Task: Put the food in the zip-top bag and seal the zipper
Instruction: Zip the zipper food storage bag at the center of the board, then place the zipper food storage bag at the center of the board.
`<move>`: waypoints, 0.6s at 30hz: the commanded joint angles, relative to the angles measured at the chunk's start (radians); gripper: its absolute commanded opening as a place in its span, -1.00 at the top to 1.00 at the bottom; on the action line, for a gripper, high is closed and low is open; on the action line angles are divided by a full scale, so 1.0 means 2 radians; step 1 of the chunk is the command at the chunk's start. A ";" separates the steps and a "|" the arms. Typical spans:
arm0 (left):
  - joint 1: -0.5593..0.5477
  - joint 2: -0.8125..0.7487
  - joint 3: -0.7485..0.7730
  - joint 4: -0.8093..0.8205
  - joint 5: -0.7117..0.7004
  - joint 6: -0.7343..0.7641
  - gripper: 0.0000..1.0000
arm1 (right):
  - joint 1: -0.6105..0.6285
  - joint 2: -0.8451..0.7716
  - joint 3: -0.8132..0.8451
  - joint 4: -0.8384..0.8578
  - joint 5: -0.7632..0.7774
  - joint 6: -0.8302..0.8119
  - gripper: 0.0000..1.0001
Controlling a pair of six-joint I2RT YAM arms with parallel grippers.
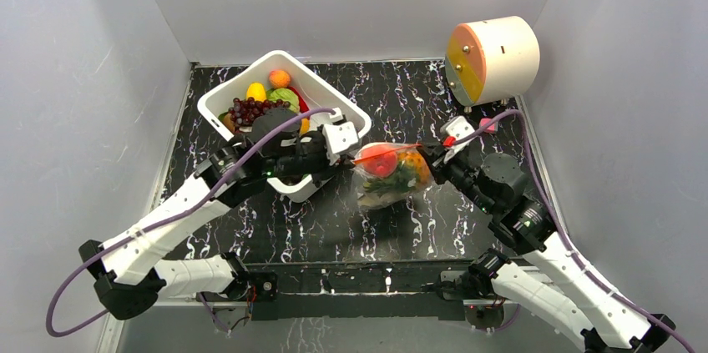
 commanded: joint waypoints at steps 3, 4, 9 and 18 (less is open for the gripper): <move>0.000 0.019 0.008 -0.022 0.006 0.013 1.00 | -0.012 -0.018 0.038 -0.060 0.127 -0.034 1.00; 0.000 0.019 0.001 -0.014 0.007 0.016 1.00 | -0.012 -0.017 0.038 -0.060 0.127 -0.032 1.00; 0.000 0.021 -0.015 0.002 -0.009 0.031 1.00 | -0.012 0.004 0.064 -0.100 0.157 -0.024 1.00; 0.000 0.008 -0.048 0.064 0.125 -0.047 1.00 | -0.012 -0.054 0.128 -0.220 0.059 0.110 1.00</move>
